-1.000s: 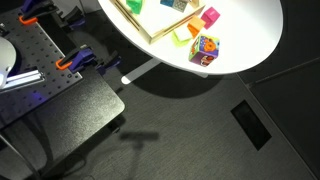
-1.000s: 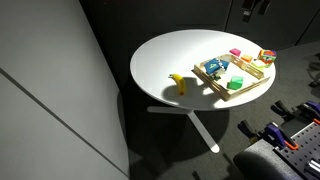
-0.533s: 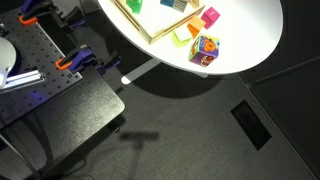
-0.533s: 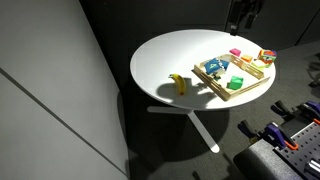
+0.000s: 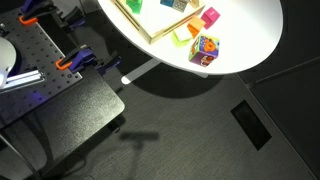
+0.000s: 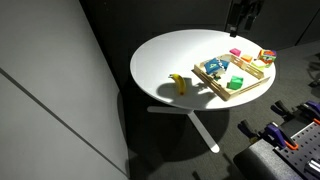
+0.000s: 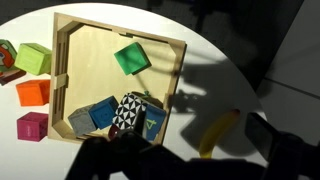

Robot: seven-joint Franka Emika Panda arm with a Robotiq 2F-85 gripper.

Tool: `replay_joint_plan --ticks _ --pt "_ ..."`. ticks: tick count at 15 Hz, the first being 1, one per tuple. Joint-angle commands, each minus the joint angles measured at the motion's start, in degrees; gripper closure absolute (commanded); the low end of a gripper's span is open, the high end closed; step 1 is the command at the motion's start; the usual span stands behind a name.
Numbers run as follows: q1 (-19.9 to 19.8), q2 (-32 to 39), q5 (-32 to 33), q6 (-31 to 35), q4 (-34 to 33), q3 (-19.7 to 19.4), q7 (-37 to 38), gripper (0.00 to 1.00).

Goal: Put the banana in the box

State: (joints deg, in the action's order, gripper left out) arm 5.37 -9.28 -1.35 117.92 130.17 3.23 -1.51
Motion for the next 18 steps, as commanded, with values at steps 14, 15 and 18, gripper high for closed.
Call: replay_joint_plan --ticks 14,15,18 --pt "0.5 11.5 0.3 0.5 -5.6 2.3 5.5 0.0" --pt "0.8 12.7 0.4 0.9 -6.0 2.6 6.4 0.0" --pt "1.8 16.1 1.1 2.6 -7.3 3.1 10.0 0.0"
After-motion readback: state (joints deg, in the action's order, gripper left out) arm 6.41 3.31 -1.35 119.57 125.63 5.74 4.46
